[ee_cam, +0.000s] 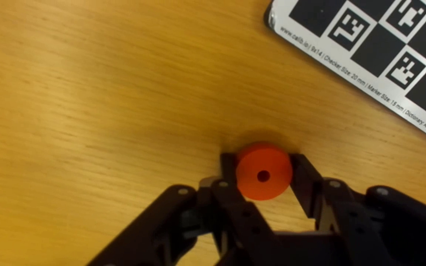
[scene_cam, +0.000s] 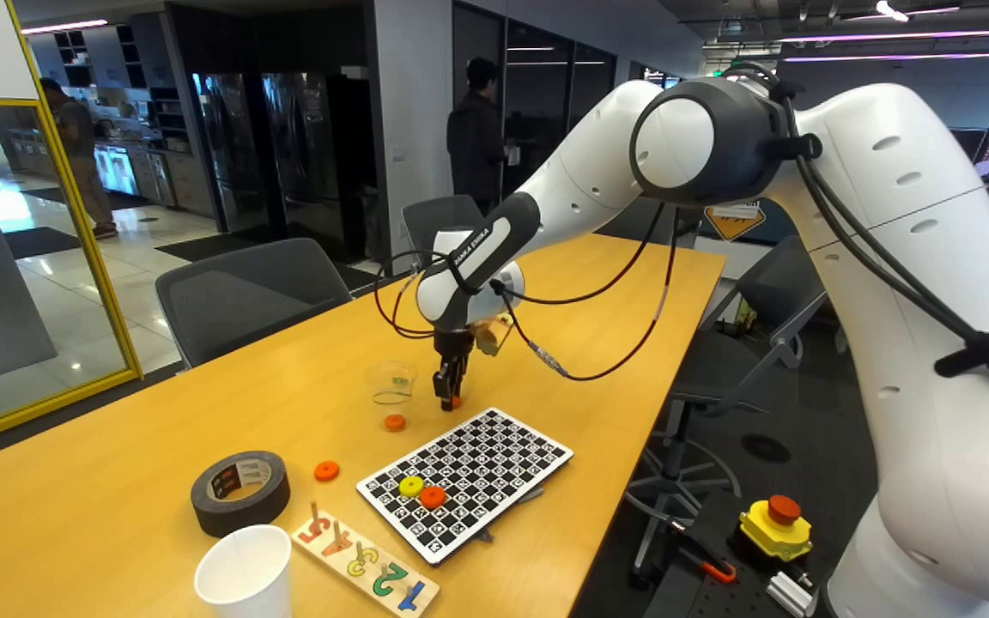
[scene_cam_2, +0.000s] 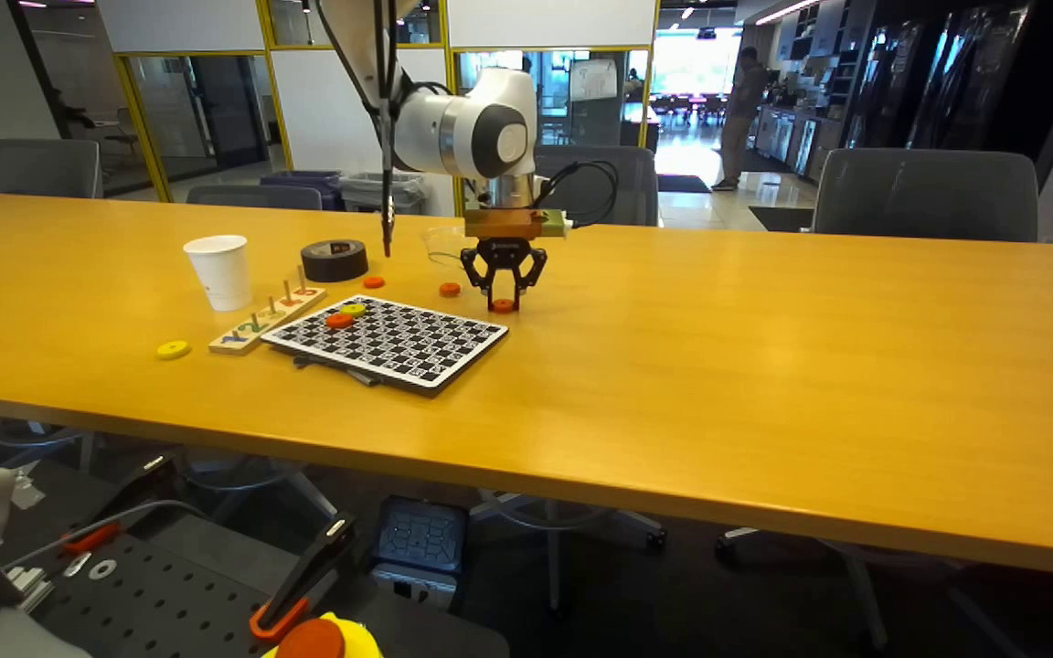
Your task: Put the orange circles into the transparent cup and the yellow circles into the white cup.
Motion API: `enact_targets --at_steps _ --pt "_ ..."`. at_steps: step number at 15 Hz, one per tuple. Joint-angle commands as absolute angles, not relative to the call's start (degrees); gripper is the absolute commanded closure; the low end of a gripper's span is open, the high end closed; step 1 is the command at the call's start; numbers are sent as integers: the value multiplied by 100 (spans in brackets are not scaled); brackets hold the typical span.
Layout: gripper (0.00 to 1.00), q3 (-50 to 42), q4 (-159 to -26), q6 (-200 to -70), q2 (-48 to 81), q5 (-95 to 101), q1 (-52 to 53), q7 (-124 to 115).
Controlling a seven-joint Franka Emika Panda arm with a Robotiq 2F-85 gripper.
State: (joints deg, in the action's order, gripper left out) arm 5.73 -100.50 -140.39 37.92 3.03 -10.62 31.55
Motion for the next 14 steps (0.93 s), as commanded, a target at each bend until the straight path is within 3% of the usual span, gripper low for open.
enact_targets --at_steps 1,14 --pt "79 642 -9892 -13792 3790 174 -1123 3237" --pt "79 472 -10155 -13513 2223 422 -612 2688"
